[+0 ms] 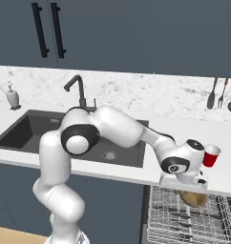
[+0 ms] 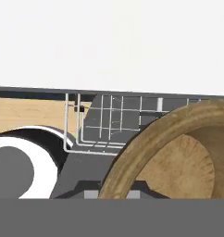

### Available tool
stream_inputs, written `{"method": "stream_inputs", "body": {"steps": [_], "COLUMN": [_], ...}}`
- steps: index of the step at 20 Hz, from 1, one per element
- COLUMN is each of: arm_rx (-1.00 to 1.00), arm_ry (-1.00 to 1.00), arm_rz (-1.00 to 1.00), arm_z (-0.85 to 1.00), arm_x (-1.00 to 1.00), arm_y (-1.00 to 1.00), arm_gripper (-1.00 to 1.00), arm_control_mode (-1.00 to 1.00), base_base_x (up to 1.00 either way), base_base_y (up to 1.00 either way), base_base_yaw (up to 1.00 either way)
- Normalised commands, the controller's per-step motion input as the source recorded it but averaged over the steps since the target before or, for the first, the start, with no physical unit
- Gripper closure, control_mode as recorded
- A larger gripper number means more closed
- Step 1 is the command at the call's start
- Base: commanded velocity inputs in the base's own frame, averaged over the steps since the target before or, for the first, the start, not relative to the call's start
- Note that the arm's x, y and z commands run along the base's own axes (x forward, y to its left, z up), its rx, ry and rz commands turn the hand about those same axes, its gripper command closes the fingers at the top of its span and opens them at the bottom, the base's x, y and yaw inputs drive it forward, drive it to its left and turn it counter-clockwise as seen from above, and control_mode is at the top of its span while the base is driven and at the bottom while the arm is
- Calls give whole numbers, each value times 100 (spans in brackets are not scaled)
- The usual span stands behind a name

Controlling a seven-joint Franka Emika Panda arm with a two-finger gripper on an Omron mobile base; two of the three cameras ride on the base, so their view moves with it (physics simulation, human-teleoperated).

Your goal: Pick up the cup and bowl from the counter, place them in the dishwasher, and close the dishwasher door.

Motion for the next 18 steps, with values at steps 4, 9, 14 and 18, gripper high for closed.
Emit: {"method": "stream_inputs", "body": {"steps": [4,9,14,18], "arm_rx": [2,3,4,2], "arm_ry": [-17,-22,-29,-30], "arm_rz": [15,16,17,15], "arm_z": [0,0,-1,0], "arm_x": [-100,-100,-98,-39], "arm_y": [0,0,-3,-6], "arm_gripper": [100,100,100,100], "arm_control_mode": [-100,-100,-100,-100], "base_base_x": [0,0,0,0], "base_base_y": [0,0,0,0], "base_base_yaw": [0,0,0,0]}}
